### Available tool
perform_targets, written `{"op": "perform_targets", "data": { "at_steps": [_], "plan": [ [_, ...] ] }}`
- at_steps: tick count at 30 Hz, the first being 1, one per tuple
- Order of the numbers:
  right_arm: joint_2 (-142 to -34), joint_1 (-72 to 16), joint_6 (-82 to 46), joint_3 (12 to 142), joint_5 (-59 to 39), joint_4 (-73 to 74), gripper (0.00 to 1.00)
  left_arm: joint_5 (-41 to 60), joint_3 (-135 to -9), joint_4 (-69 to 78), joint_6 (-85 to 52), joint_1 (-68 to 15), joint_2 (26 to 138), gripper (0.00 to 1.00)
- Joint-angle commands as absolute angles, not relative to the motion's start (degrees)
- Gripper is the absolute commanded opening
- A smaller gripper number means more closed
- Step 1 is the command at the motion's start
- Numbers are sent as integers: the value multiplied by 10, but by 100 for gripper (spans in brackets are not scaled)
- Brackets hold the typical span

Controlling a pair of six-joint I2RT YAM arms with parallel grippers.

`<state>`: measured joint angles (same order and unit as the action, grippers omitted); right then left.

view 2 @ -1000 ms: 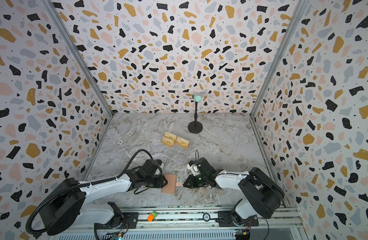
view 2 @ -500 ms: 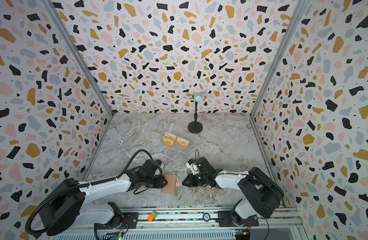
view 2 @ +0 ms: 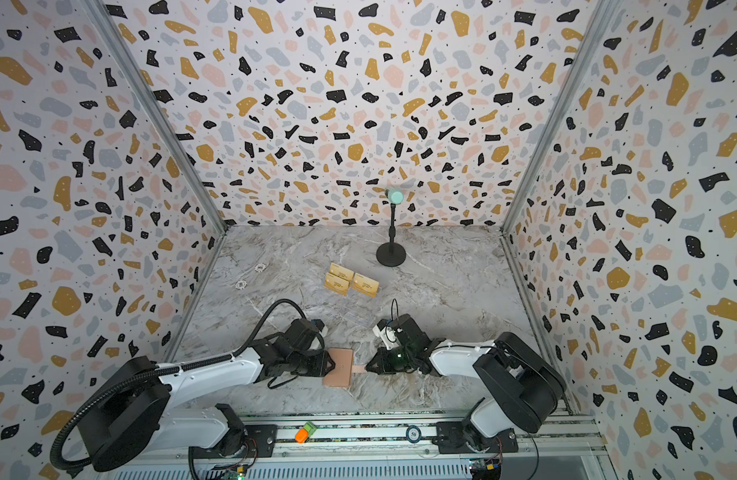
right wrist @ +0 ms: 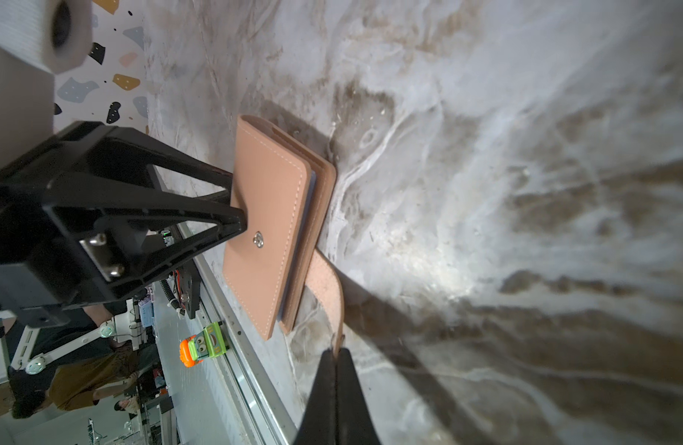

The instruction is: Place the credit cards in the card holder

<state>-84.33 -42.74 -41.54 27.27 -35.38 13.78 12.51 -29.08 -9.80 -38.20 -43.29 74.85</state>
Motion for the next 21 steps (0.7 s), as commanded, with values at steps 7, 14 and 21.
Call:
{"op": "perform_targets", "data": {
  "at_steps": [7,14,21],
  "plan": [
    [-841,-433,-414,301,-370,145,0,111,-287,-132,-388,-444,758,37],
    [-883,-455,-394,356,-376,131,0,93,-291,-126,-402,-457,762,37],
    [-923,-470,-359,410,-373,80,0,87,-285,-117,-414,-464,760,36]
  ]
}}
